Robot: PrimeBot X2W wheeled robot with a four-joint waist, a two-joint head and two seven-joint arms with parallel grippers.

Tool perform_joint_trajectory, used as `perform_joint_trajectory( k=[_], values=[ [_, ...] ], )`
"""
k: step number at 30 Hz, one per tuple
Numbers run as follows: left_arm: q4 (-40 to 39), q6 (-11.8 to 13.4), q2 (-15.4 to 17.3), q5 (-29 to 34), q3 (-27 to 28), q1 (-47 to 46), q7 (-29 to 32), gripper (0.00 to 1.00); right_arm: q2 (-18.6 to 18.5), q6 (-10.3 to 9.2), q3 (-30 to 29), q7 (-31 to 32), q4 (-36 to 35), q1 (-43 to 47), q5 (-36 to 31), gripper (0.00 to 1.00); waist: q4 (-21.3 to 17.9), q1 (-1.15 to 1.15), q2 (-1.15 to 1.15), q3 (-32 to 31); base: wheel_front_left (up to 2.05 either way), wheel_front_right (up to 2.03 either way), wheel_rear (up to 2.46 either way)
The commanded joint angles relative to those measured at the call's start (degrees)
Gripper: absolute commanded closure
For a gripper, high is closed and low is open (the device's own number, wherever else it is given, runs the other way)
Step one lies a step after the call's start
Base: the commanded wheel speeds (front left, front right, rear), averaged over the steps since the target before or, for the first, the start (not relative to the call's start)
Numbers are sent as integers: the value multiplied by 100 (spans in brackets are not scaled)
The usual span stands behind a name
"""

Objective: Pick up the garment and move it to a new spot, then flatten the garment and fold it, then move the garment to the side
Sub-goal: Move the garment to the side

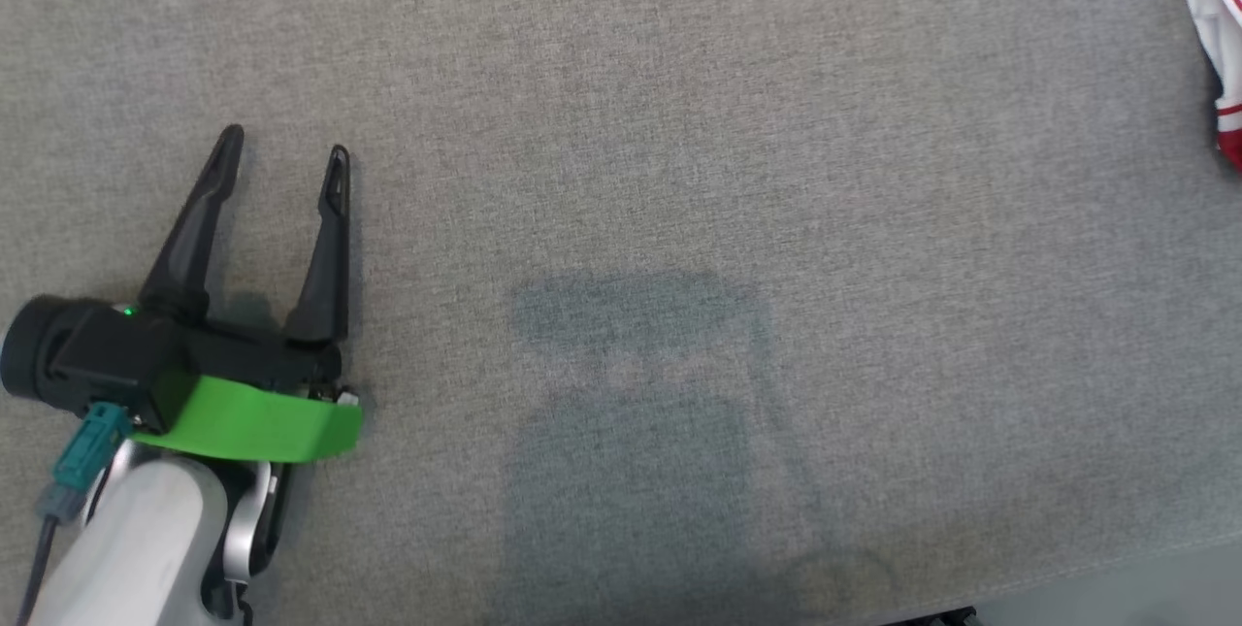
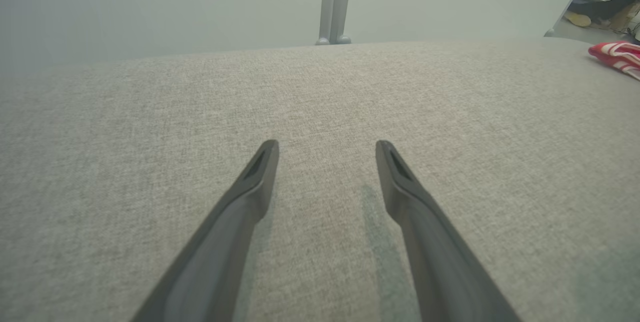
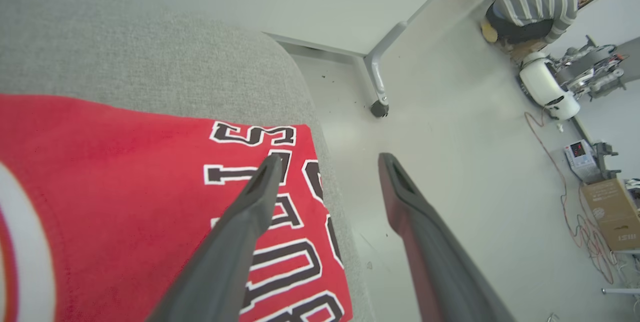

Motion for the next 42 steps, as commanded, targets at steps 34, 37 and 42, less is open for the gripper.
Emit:
perform_joint_trajectory(
  k=[34,37,42],
  values=[
    [2412,-429,-1079,-448,797,1598,-271,0,3347,-8,-159,-3027,-2885,5183,-918,0,1002,-1,37,-3359,0,0,0],
    [2469,-522,-1186,-314,1028,1650,-270,0,3446,-8,-83,-3029,-2942,5300,-926,0,1031,-1,37,-3412,0,0,0],
    [2534,-694,-1343,-109,1290,1710,-271,0,3477,-8,104,-3029,-2890,5368,-967,0,1047,-1,37,-3464,0,0,0]
  ],
)
